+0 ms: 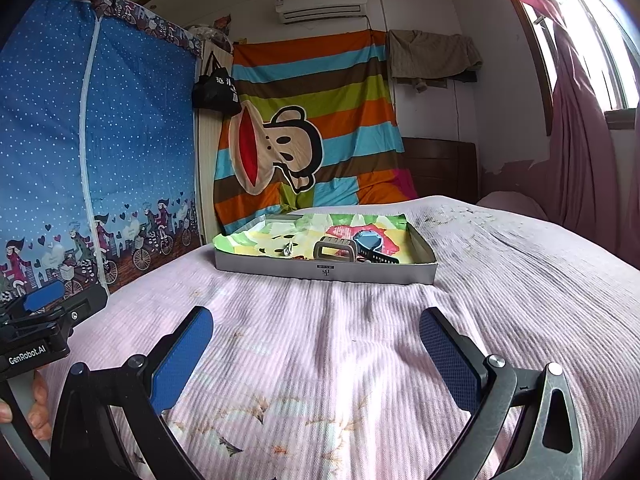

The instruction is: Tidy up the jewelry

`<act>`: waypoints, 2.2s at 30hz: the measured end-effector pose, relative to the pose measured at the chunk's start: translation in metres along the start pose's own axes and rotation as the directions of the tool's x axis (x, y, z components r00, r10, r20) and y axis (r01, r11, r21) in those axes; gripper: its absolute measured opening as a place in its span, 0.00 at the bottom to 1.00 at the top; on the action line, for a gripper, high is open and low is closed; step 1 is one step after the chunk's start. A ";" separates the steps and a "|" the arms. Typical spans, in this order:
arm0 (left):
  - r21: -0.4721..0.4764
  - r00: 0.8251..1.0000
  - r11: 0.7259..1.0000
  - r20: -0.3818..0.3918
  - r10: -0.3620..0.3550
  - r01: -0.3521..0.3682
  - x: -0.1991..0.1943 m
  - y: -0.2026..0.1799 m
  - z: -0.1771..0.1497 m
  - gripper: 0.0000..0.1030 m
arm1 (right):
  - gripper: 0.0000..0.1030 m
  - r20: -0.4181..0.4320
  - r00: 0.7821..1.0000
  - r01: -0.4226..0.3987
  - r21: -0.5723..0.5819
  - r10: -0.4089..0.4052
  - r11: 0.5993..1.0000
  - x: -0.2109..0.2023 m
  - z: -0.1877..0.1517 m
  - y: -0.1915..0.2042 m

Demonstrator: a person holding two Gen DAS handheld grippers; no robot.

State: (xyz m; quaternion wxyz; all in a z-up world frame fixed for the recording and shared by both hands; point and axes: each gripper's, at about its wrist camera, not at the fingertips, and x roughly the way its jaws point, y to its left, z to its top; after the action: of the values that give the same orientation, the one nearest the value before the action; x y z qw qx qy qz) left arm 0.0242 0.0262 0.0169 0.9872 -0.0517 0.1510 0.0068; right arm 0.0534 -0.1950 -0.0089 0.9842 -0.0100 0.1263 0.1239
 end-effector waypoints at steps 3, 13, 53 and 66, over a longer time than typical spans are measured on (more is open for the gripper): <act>0.010 1.000 1.000 -0.001 0.003 -0.003 0.001 -0.001 -0.002 0.98 | 1.00 0.004 1.000 0.000 0.003 0.000 1.000 -0.002 0.000 0.001; 0.011 1.000 1.000 -0.001 0.006 -0.006 0.001 -0.003 -0.005 0.98 | 1.00 0.002 1.000 -0.001 0.010 0.001 1.000 -0.001 0.001 0.001; 0.005 1.000 1.000 -0.001 0.000 0.000 0.000 -0.001 -0.005 0.98 | 1.00 0.001 1.000 -0.001 0.011 0.001 1.000 -0.002 0.001 0.001; 0.006 1.000 1.000 0.001 0.000 0.000 0.000 -0.001 -0.005 0.98 | 1.00 0.003 1.000 0.001 0.010 -0.001 1.000 -0.003 -0.001 0.002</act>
State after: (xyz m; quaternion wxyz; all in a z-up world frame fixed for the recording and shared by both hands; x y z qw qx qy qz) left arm 0.0228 0.0247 0.0123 0.9874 -0.0485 0.1508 0.0064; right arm 0.0501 -0.1940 -0.0094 0.9844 -0.0050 0.1256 0.1230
